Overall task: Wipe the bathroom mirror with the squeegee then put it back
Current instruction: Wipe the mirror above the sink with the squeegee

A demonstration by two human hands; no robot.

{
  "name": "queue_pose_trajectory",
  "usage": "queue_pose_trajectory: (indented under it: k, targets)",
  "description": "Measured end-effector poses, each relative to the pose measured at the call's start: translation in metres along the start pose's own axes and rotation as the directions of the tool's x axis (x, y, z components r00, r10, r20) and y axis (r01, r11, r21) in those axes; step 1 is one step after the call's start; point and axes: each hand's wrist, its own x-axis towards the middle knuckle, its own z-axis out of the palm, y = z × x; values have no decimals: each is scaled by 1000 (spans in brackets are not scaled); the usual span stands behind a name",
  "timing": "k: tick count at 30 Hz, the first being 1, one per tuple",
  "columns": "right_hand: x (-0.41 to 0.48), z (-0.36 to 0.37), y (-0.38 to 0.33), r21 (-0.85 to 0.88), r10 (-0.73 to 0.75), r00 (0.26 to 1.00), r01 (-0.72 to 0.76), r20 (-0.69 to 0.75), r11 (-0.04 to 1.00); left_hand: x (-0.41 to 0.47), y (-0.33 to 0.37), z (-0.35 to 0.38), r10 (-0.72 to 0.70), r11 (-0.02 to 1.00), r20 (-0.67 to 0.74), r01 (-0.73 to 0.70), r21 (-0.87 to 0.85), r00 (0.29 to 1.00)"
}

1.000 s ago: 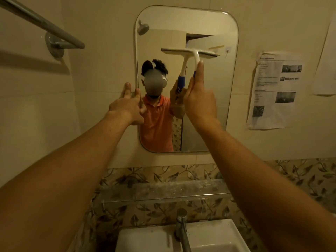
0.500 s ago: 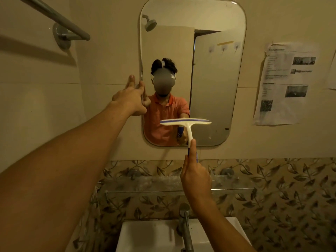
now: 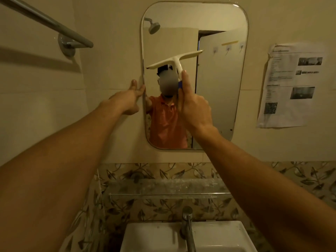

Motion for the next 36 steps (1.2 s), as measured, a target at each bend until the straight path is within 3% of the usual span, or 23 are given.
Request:
queue_pose_trajectory:
  k: [5, 15, 20, 26, 32, 36]
  targets:
    - [-15, 13, -2, -15, 28, 995, -27, 95, 1000, 5, -13, 4, 44, 992, -11, -45, -121, 999]
    - [-135, 55, 26, -86, 93, 974, -76, 208, 993, 7, -8, 11, 27, 981, -71, -40, -188, 997]
    - [-177, 61, 48, -202, 106, 968, -59, 229, 978, 2, 0, 14, 13, 991, -97, -26, -134, 995]
    - [-177, 48, 48, -153, 66, 971, -31, 229, 988, 5, 6, 9, -43, 998, -73, 40, -48, 996]
    - [-116, 25, 24, -90, -113, 945, 147, 308, 985, 7, 9, -5, -66, 998, 10, 66, 12, 998]
    - [-82, 18, 5, -173, -190, 900, 275, 392, 946, 6, 17, -15, -80, 997, 23, 79, 20, 997]
